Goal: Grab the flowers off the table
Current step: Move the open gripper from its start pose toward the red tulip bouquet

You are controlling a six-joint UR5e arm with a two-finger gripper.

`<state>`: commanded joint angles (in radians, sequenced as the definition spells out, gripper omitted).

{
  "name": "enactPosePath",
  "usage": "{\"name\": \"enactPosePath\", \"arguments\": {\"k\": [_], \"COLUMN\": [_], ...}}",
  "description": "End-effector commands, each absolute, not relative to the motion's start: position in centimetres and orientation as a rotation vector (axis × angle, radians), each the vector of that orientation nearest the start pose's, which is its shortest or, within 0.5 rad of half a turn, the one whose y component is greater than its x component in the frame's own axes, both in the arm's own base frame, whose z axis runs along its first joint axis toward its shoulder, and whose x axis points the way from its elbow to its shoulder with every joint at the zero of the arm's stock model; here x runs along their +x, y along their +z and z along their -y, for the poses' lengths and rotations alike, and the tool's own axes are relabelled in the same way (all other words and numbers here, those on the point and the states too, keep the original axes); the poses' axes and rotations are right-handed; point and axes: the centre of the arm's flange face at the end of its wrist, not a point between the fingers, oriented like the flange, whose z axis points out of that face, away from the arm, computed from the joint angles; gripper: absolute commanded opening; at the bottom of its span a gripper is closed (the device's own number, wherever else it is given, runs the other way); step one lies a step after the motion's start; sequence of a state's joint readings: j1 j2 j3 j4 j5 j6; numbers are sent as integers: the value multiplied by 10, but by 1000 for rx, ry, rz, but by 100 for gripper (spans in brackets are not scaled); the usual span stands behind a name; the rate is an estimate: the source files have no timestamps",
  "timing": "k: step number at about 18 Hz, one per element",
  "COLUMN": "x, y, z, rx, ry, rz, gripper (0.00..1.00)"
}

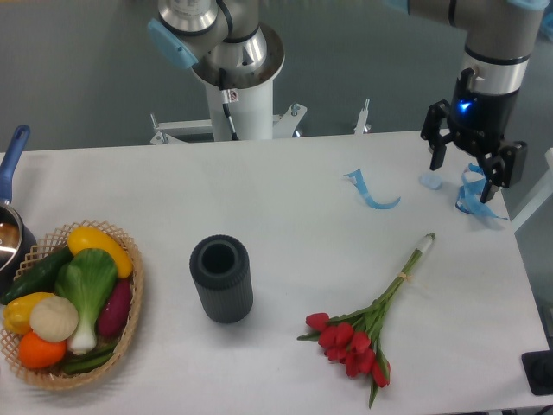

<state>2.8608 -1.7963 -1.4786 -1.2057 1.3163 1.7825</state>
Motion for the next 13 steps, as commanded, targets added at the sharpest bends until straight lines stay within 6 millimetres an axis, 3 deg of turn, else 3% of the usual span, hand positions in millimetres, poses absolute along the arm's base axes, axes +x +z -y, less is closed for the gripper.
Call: {"name": "enactPosePath", "arguments": {"k": [9,13], "x": [-525,-525], "y": [442,435], "z": [-323,-332], "rx": [-2746,-2726], "ry": [325,252], "rz": [-728,-498], "gripper": [100,100]}}
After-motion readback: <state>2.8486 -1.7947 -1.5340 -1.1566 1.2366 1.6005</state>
